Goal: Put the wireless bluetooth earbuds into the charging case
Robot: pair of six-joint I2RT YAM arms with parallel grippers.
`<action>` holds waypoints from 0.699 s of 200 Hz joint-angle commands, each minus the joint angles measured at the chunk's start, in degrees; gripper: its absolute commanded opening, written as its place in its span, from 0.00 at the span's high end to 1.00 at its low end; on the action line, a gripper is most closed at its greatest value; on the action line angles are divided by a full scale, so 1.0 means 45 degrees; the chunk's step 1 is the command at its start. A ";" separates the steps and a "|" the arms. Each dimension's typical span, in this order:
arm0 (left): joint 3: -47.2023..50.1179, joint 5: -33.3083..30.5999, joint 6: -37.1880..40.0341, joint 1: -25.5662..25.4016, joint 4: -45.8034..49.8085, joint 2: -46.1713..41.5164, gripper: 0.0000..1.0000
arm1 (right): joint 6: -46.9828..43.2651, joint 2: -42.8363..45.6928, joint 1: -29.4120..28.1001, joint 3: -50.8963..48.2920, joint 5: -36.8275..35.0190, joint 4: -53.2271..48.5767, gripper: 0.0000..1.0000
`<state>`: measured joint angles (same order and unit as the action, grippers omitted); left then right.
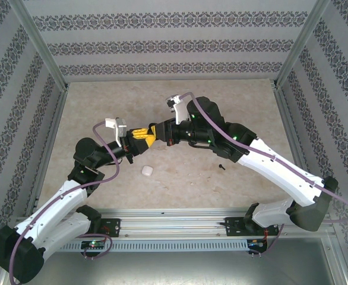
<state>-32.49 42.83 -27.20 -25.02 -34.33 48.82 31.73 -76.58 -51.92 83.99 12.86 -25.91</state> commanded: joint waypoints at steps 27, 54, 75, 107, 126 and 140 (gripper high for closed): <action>-0.0500 -0.0123 -0.0127 0.0061 -0.0872 -0.0225 1.00 | 0.0167 -0.0161 -0.0239 0.0386 -0.0263 -0.0567 0.72; -0.0456 -0.0135 -0.0166 0.0055 -0.0924 -0.0236 1.00 | 0.0361 -0.0171 -0.0239 0.0765 -0.0357 -0.0773 0.64; -0.0451 -0.0143 -0.0191 0.0058 -0.0966 -0.0195 1.00 | 0.0574 -0.0229 -0.0241 0.1219 -0.0403 -0.0997 0.59; -0.0512 -0.0143 -0.0181 0.0070 -0.1062 -0.0097 1.00 | 0.0756 -0.0244 -0.0239 0.1818 -0.0466 -0.1157 0.55; -0.0569 -0.0138 -0.0168 0.0066 -0.1083 -0.0086 1.00 | 0.0921 -0.0196 -0.0220 0.2046 -0.0484 -0.1151 0.52; -0.0630 -0.0133 -0.0137 0.0070 -0.1063 -0.0073 1.00 | 0.1048 -0.0209 -0.0220 0.2221 -0.0514 -0.1240 0.51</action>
<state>-32.58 42.17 -27.35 -25.02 -35.22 48.82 34.83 -77.76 -52.66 91.46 11.57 -30.63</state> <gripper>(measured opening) 0.063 0.481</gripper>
